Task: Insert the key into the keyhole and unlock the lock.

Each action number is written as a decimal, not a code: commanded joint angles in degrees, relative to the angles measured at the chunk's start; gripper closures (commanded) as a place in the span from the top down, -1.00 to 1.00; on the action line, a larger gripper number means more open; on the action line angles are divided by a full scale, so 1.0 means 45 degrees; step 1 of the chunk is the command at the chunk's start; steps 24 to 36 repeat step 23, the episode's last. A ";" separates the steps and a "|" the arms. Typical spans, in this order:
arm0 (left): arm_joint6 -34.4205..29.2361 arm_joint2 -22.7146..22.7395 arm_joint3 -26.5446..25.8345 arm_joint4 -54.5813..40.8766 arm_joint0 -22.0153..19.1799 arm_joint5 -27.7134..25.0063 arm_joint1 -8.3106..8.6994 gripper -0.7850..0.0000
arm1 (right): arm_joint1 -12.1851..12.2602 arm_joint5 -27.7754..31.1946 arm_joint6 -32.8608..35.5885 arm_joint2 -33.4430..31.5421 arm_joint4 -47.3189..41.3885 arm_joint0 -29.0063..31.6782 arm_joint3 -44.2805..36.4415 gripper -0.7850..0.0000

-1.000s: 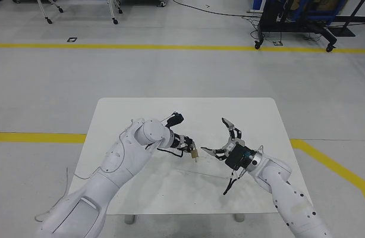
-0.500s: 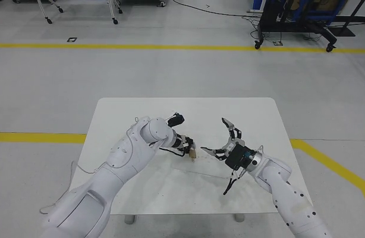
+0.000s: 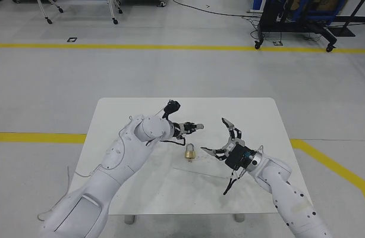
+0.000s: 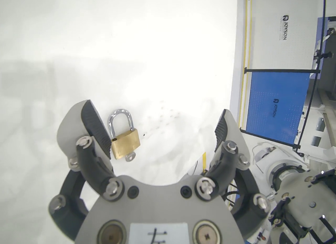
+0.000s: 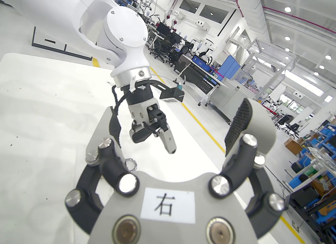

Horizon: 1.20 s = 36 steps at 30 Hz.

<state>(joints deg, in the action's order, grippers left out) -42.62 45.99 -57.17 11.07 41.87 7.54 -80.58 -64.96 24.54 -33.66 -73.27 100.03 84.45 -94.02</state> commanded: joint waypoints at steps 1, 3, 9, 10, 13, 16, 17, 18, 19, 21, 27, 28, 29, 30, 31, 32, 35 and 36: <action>0.1162 0.0569 -0.1049 0.0452 0.0510 -0.0320 0.0226 1.00 | -0.0010 -0.0025 0.0066 0.0000 -0.0158 0.0010 0.0008 1.00; 0.2046 0.1185 -0.2338 0.1195 0.1280 -0.0641 0.0522 1.00 | -0.0018 0.0029 0.0197 -0.0157 -0.0749 -0.0065 0.0065 1.00; 0.3891 0.3069 -0.7658 0.5708 0.4349 -0.0469 0.1491 1.00 | -0.0008 -0.0019 0.0204 -0.1370 -0.3486 -0.0094 0.0475 1.00; 0.4514 0.3238 -0.8576 0.7725 0.4898 0.0001 0.1653 1.00 | -0.0008 -0.0039 0.0150 -0.1623 -0.4044 -0.0101 0.0599 1.00; 0.5804 0.3523 -1.0855 1.0575 0.6637 0.0694 0.1906 1.00 | -0.0015 0.0225 -0.0072 -0.2203 -0.5693 -0.0139 0.0912 1.00; 0.6646 0.3760 -1.1880 1.2111 0.7637 0.1063 0.2028 1.00 | -0.0018 0.0532 -0.0496 -0.2594 -0.6769 -0.0142 0.1094 1.00; 0.6646 0.3760 -1.1880 1.2111 0.7637 0.1063 0.2028 1.00 | -0.0018 0.0532 -0.0496 -0.2594 -0.6769 -0.0142 0.1094 1.00; 0.6680 0.3763 -1.1953 1.1985 0.7641 0.1066 0.2033 1.00 | -0.0019 0.0549 -0.0511 -0.2608 -0.6873 -0.0145 0.1100 1.00; 0.6705 0.3770 -1.2001 1.2159 0.7693 0.1079 0.2034 1.00 | -0.0019 0.0552 -0.0518 -0.2612 -0.6881 -0.0143 0.1102 1.00; 0.6658 0.3764 -1.1899 1.2147 0.7652 0.1070 0.2030 1.00 | -0.0018 0.0537 -0.0501 -0.2597 -0.6781 -0.0142 0.1095 1.00; 0.6646 0.3760 -1.1877 1.2117 0.7637 0.1064 0.2028 1.00 | -0.0018 0.0533 -0.0496 -0.2594 -0.6765 -0.0142 0.1094 1.00; 0.6646 0.3760 -1.1877 1.2117 0.7637 0.1064 0.2028 1.00 | -0.0018 0.0533 -0.0496 -0.2594 -0.6765 -0.0142 0.1094 1.00; 0.6646 0.3760 -1.1877 1.2117 0.7637 0.1064 0.2028 1.00 | -0.0018 0.0533 -0.0496 -0.2594 -0.6765 -0.0142 0.1094 1.00; 0.6646 0.3760 -1.1877 1.2117 0.7637 0.1064 0.2028 1.00 | -0.0018 0.0533 -0.0496 -0.2594 -0.6765 -0.0142 0.1094 1.00; 0.6646 0.3760 -1.1877 1.2117 0.7637 0.1064 0.2028 1.00 | -0.0018 0.0533 -0.0496 -0.2594 -0.6765 -0.0142 0.1094 1.00; 0.6646 0.3760 -1.1877 1.2117 0.7637 0.1064 0.2028 1.00 | -0.0018 0.0533 -0.0496 -0.2594 -0.6765 -0.0142 0.1094 1.00; 0.6646 0.3760 -1.1877 1.2117 0.7637 0.1064 0.2028 1.00 | -0.0018 0.0533 -0.0496 -0.2594 -0.6765 -0.0142 0.1094 1.00; 0.6646 0.3760 -1.1877 1.2117 0.7637 0.1064 0.2028 1.00 | -0.0018 0.0533 -0.0496 -0.2594 -0.6765 -0.0142 0.1094 1.00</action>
